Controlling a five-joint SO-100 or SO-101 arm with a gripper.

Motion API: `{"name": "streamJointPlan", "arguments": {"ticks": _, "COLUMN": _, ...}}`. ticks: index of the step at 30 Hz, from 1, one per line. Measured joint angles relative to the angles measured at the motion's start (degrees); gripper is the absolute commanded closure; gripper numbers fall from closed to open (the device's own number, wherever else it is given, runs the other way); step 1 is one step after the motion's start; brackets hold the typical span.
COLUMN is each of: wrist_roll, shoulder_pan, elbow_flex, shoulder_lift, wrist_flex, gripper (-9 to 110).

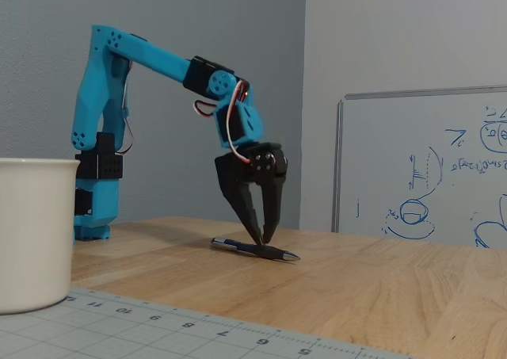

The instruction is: Touch the pen.

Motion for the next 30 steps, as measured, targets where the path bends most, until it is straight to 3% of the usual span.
{"name": "streamJointPlan", "arguments": {"ticks": 30, "wrist_roll": 0.0, "shoulder_pan": -2.7, "elbow_flex": -4.0, "shoulder_lift": -1.1, "wrist_flex": 0.0, "gripper": 101}}
